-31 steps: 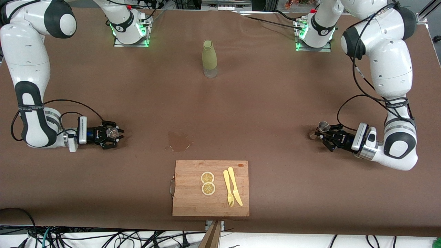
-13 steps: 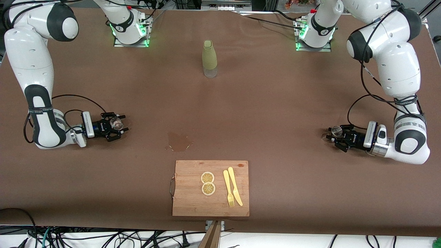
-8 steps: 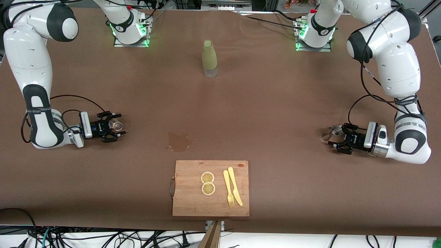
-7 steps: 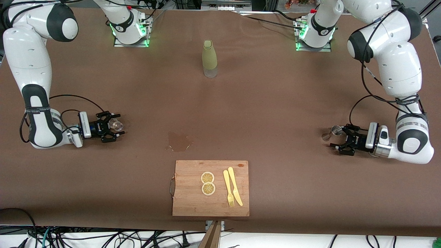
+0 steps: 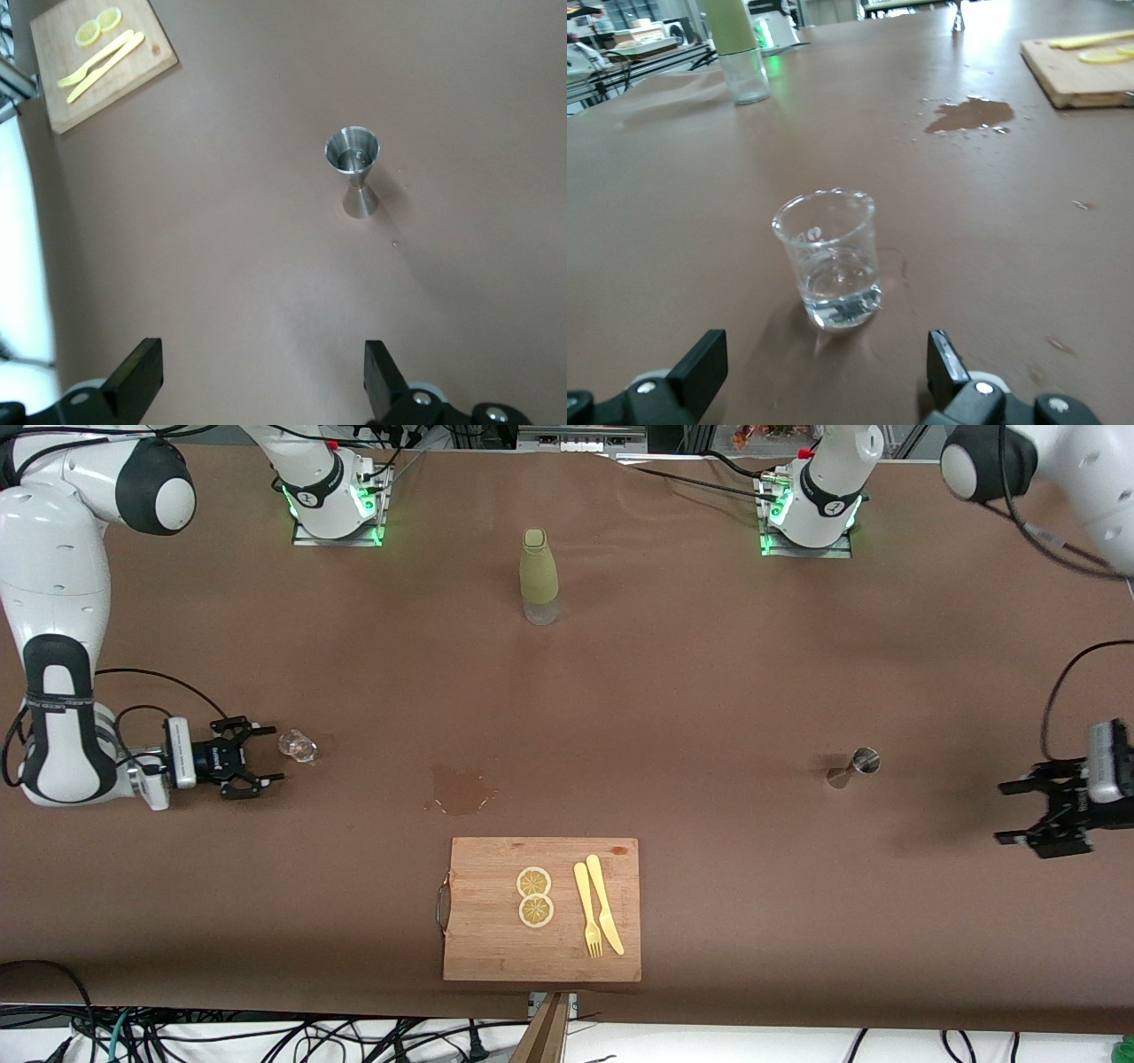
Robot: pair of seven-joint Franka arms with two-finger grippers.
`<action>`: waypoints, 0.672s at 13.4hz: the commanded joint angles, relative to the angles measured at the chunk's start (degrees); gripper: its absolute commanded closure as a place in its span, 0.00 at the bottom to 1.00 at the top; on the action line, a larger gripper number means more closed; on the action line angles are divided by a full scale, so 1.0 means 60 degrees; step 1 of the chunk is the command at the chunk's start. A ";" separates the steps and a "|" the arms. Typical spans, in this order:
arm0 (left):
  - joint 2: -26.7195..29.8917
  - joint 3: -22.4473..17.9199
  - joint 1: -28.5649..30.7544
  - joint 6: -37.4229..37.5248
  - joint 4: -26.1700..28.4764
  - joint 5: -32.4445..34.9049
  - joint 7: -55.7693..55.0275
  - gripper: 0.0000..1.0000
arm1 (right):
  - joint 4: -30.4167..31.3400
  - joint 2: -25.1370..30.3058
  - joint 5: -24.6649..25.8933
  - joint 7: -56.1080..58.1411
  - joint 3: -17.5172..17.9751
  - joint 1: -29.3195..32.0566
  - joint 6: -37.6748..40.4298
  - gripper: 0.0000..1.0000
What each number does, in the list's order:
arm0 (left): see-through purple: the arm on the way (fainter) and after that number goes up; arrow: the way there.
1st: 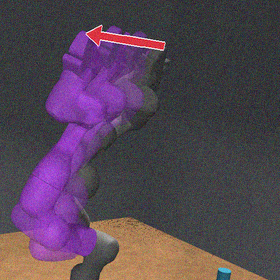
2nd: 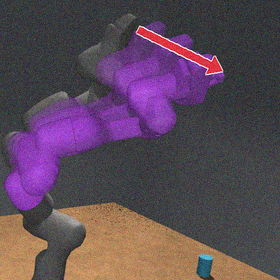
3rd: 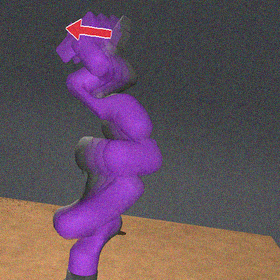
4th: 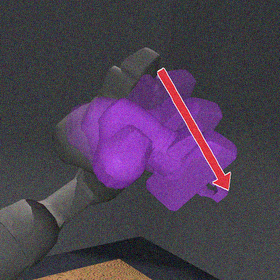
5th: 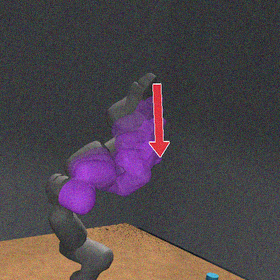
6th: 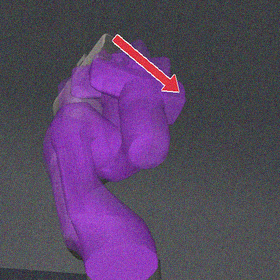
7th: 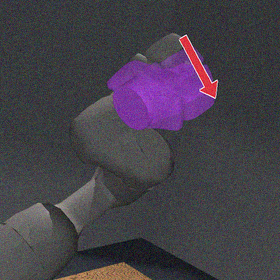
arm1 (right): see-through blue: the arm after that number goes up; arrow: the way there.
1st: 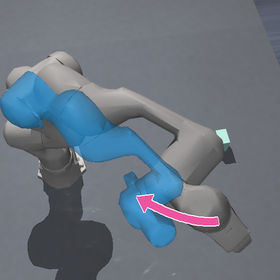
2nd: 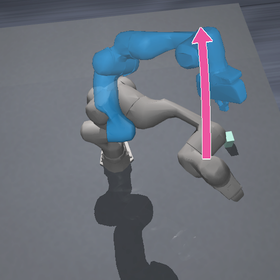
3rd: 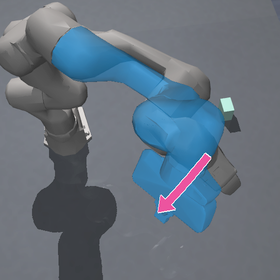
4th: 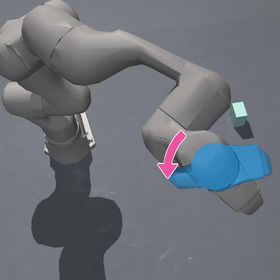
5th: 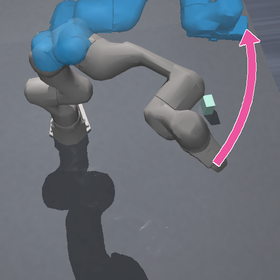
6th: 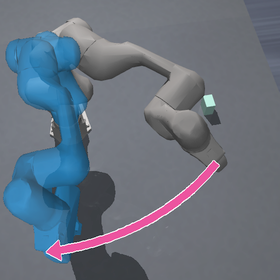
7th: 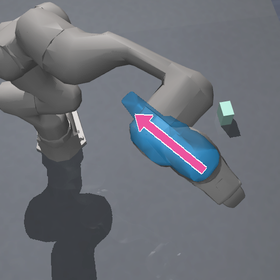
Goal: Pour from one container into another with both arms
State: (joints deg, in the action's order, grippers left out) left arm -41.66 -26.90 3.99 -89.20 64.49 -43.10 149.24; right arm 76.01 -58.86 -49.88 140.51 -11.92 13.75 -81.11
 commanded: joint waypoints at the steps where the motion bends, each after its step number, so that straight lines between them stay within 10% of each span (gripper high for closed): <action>1: 0.1403 0.0264 -0.0617 -0.0600 0.0603 0.1510 -0.1911 0.00 | -0.0991 0.0142 0.0067 -0.1688 -0.0195 0.0038 0.0596 0.00; 9: 0.4056 0.0294 -0.2788 -0.1247 0.1058 0.6010 -1.1297 0.00 | -0.1667 0.1533 0.0155 -0.7855 -0.0298 -0.0181 0.0744 0.00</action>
State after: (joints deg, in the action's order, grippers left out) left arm -21.48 -25.36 -11.66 -95.23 67.10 -10.97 93.90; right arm 65.99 -51.68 -49.88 100.59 -13.74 13.38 -77.11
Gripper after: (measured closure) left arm 0.000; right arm 0.000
